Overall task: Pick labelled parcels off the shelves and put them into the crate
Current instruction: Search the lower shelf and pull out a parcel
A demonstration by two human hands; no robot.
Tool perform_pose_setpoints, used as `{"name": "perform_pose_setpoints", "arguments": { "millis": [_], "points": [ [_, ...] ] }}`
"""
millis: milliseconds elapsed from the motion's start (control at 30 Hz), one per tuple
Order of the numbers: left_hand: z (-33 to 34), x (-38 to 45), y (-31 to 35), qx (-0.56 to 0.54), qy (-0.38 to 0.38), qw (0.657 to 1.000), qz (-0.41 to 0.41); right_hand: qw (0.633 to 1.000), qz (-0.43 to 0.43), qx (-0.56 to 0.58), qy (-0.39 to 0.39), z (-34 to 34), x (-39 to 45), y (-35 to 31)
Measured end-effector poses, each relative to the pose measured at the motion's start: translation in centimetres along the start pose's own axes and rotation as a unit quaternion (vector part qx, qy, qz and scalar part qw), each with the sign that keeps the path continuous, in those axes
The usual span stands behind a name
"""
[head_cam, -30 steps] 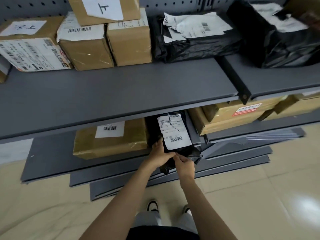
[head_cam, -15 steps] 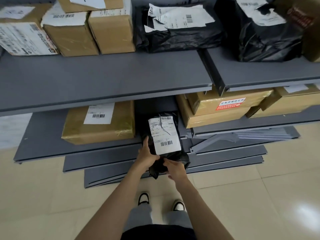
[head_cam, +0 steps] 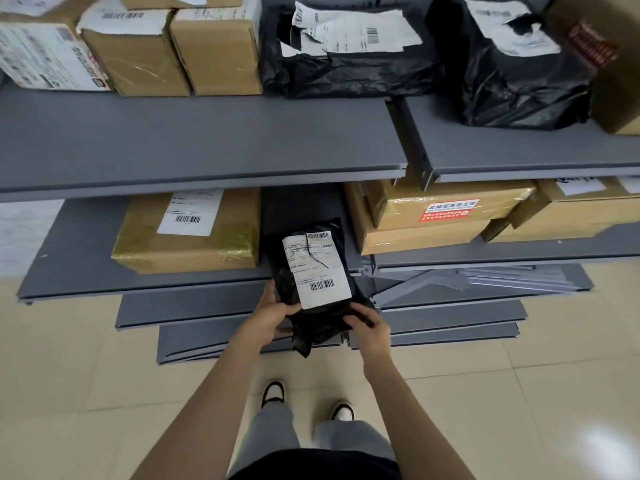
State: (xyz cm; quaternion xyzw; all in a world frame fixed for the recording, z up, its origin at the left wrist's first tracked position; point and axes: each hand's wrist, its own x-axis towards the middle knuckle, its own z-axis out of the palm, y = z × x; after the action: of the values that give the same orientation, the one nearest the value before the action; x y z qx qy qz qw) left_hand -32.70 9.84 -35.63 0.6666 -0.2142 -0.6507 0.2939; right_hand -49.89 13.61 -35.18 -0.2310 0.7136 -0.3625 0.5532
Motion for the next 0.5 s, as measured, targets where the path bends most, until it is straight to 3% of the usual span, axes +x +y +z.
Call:
{"name": "perform_pose_setpoints", "arguments": {
  "millis": [100, 233, 500],
  "points": [
    [-0.7, -0.9, -0.2, 0.002, -0.023, 1.0, 0.017, 1.0, -0.02, -0.005, 0.016, -1.0, 0.8, -0.9],
    [-1.9, -2.2, 0.1, -0.005, -0.055, 0.997, 0.054, 0.989, -0.004, 0.102, -0.105, -1.3, 1.3, -2.5],
    [-2.4, -4.0, 1.5, 0.012, -0.044, 0.995, 0.089, 0.985, -0.045, 0.063, -0.152, -0.9, 1.4, -3.5]
  ]
}}
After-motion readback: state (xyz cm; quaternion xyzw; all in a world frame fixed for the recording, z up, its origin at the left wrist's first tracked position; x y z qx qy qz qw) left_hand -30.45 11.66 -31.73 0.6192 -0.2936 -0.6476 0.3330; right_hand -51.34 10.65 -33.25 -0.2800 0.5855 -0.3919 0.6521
